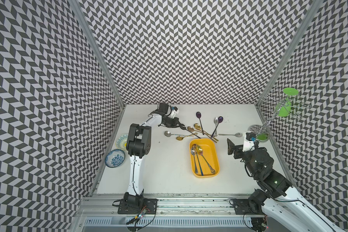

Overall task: Put the spoon into the storage box
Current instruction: Pick up the spoon from the center of the board, then place the spoon in the storage box.

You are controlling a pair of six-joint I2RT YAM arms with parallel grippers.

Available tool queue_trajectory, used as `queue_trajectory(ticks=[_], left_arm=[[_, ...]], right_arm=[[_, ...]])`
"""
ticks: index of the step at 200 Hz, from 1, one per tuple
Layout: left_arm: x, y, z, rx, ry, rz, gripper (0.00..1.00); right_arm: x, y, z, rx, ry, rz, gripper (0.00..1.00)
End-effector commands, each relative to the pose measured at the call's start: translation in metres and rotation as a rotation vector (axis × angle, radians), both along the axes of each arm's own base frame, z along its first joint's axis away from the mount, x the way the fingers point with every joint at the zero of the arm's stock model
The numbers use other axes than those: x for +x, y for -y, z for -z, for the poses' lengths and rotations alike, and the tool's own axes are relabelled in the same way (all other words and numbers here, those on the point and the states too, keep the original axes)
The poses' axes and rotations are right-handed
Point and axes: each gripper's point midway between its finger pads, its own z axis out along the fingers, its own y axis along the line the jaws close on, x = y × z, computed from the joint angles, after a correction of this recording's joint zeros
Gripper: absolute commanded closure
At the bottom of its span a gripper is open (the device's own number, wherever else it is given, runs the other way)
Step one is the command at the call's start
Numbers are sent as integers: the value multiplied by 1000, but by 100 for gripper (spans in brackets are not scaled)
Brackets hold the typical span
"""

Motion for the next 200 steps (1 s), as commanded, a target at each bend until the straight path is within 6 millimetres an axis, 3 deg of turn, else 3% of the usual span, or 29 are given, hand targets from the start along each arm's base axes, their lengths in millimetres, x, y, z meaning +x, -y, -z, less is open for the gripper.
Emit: queue_trajectory(ticks=[1,68,113,158,200], left_arm=[[9,-2,-65,12,167,18,97],[-17,-1,-143,30,379,137,96],[-43,10,-179,-2,477,253,96],[-66,35,-184,-8,515,366,96],[-89,66,-170,39,533,486,96]], right_arm=[[1,5,-12,23,52,20,0],[1,6,-12,19,53,26,0],[2,6,-12,20,53,30,0],[2,8,-13,21,57,37,0],[1,9,-13,20,60,41,0]])
